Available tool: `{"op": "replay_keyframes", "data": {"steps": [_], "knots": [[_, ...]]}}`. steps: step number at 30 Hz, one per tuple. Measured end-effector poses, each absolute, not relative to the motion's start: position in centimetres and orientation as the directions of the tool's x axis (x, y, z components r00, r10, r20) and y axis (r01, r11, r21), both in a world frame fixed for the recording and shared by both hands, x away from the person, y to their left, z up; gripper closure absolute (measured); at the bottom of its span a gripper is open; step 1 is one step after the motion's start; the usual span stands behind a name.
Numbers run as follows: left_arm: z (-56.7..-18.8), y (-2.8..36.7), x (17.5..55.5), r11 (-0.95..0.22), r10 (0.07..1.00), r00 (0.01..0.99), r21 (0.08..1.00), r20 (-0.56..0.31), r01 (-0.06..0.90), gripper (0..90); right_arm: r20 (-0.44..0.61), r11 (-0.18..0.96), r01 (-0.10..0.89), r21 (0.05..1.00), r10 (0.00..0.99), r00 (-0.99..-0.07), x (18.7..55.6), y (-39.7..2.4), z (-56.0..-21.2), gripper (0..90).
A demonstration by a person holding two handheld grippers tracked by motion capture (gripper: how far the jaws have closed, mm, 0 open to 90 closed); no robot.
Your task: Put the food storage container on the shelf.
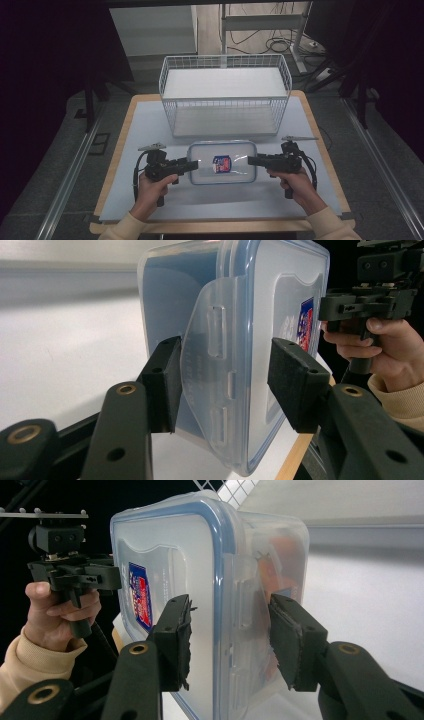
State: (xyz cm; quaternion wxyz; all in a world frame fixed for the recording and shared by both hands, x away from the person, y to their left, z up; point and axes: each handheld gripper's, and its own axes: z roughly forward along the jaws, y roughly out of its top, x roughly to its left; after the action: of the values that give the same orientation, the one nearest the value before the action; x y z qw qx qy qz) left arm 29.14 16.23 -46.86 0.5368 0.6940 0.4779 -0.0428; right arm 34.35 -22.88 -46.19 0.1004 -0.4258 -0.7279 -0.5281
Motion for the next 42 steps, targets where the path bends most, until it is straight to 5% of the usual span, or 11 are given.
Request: {"op": "replay_keyframes", "data": {"steps": [42], "knots": [[-37.9,15.9,32.4,0.023,0.613,0.613,0.787,-0.498,0.616,49.1,0.473,0.064,0.587,0.807,0.525,-0.708,36.7,-23.2,-37.0,52.3]]}}
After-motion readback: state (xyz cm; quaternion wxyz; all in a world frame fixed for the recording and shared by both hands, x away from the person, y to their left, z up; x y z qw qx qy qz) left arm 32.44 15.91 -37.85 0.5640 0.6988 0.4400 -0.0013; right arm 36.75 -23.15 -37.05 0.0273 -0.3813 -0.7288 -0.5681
